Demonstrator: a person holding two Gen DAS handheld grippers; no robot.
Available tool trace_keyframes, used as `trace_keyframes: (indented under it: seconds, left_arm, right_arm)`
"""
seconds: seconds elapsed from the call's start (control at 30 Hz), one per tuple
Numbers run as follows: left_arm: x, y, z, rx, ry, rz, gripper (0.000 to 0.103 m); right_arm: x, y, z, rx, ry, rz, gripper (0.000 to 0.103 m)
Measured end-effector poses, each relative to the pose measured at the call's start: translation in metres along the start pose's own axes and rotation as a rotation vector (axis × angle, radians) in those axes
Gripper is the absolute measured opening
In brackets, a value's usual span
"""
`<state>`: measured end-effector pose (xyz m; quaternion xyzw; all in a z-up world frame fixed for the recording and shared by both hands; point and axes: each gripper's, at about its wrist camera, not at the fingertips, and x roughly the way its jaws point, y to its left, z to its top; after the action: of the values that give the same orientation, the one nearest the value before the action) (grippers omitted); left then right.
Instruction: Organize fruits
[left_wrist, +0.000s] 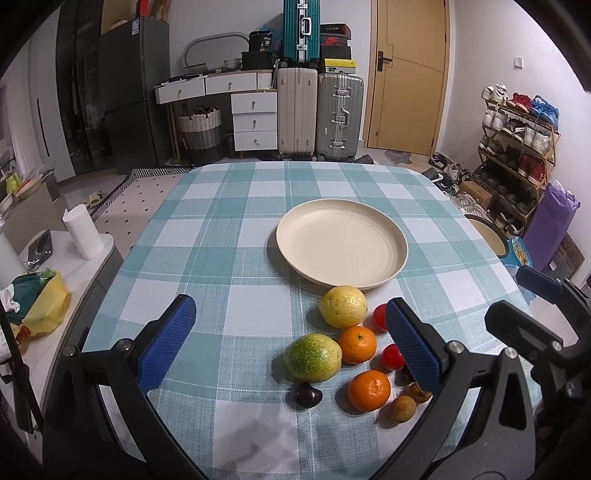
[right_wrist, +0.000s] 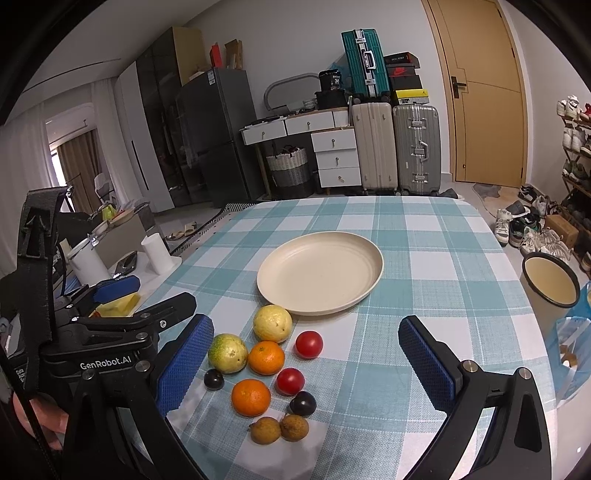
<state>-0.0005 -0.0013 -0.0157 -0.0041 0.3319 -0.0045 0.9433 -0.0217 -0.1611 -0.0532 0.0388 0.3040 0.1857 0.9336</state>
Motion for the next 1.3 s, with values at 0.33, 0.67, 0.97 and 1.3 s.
trace_keyframes:
  seconds: [0.33,0.67,0.97,1.3]
  left_arm:
    - [0.002,0.001,-0.002,-0.003,0.003,0.001,0.103]
    - [0.011,0.003,-0.008,-0.009,0.026,-0.011,0.102]
    - [0.019,0.003,-0.009,-0.013,0.043,-0.015,0.102]
    - [0.048,0.014,-0.017,-0.039,0.118,-0.07,0.102]
  right_arm:
    - [0.001,-0.001,-0.001,0.0,0.004,0.002,0.102]
    - [0.001,-0.001,-0.002,0.002,0.008,-0.001,0.102]
    - [0.004,-0.004,-0.007,0.011,0.01,0.003,0.102]
    - [0.016,-0.009,-0.009,0.024,0.032,0.002,0.102]
